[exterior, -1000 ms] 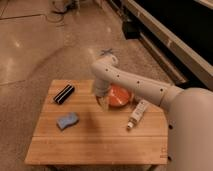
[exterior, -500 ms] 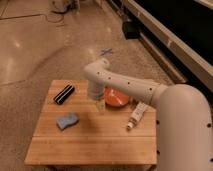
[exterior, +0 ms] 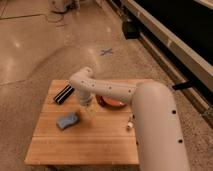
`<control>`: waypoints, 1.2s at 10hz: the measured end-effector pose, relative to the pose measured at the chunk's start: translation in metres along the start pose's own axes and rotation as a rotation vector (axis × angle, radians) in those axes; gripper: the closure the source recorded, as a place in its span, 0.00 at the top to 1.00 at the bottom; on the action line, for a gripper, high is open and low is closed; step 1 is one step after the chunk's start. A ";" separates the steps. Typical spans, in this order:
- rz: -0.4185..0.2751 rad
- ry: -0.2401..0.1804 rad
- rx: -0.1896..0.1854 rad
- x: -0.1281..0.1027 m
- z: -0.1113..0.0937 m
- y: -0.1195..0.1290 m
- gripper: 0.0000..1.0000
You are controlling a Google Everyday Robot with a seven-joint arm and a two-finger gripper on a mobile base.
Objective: Wipe the white sponge on the table
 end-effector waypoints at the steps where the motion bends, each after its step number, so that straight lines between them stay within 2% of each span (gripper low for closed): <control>1: -0.001 -0.004 0.014 -0.009 0.007 -0.014 0.80; 4: 0.005 -0.034 0.047 -0.032 0.013 -0.034 0.80; 10: -0.010 -0.092 0.060 -0.068 0.012 -0.030 0.80; 11: -0.014 -0.095 0.059 -0.071 0.012 -0.028 0.76; 12: -0.017 -0.096 0.058 -0.073 0.014 -0.025 0.68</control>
